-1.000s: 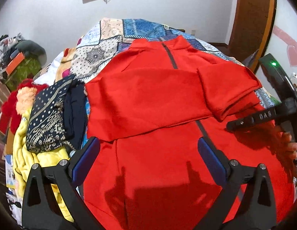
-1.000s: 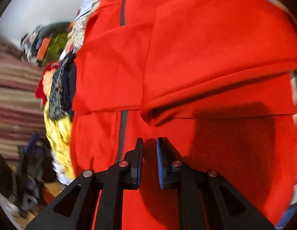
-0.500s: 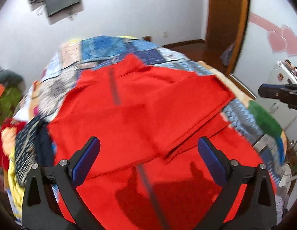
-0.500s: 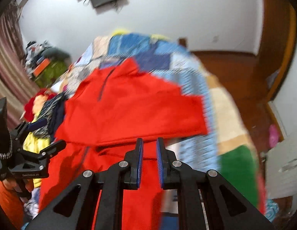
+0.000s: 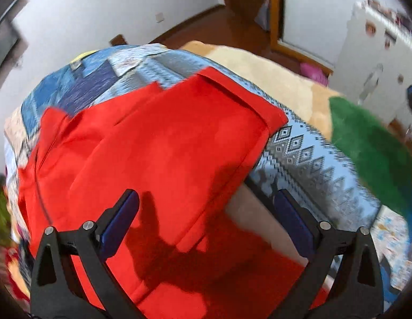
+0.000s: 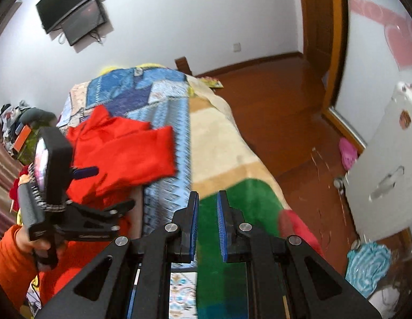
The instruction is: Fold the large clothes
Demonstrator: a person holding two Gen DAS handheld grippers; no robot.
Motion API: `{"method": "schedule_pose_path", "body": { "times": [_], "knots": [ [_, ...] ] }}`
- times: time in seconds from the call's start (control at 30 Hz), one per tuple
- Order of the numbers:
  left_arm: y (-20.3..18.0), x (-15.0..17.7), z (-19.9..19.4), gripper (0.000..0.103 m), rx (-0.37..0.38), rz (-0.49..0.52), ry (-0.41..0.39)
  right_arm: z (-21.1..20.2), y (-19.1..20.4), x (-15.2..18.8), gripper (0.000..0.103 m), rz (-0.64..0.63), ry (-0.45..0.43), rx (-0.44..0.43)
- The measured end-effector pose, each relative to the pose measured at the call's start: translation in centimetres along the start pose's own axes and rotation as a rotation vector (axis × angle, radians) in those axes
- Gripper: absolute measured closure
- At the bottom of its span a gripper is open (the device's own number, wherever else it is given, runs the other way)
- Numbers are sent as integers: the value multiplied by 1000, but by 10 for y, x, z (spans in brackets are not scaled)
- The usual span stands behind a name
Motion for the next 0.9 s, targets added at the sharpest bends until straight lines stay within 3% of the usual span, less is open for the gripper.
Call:
{"method": "schedule_pose_path", "body": {
  "times": [0.13, 0.2, 0.3, 0.37, 0.43, 0.67, 0.9],
  "knots": [
    [-16, -15, 9, 0, -30, 39, -58, 13, -6, 6, 93, -3, 28, 7],
    [-19, -23, 7, 6, -36, 37, -91, 16, -5, 9, 93, -8, 35, 9],
    [-20, -34, 8, 31, -38, 35, -114, 19, 0, 10, 93, -13, 43, 2],
    [-20, -40, 8, 68, -34, 31, -112, 18, 4, 10, 93, -15, 41, -10],
    [-13, -45, 5, 89, -70, 14, -112, 15, 10, 10, 93, -22, 34, -19],
    [67, -41, -69, 93, -54, -202, -277, 7, 34, 6, 93, -63, 22, -30],
    [197, 12, -139, 96, -179, -403, -372, 12, 72, 1, 93, -100, 25, -66]
  ]
}}
Point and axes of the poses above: each gripper's, at about its wrist camera, not at the fingertips, and z roughly the way its jaws point, y to its left, x to its underside, the point moved 6 cm from there along z, roughly the way its jaws point, and after that the axes turned 10 degrees about -x, right-handed, at the moved point
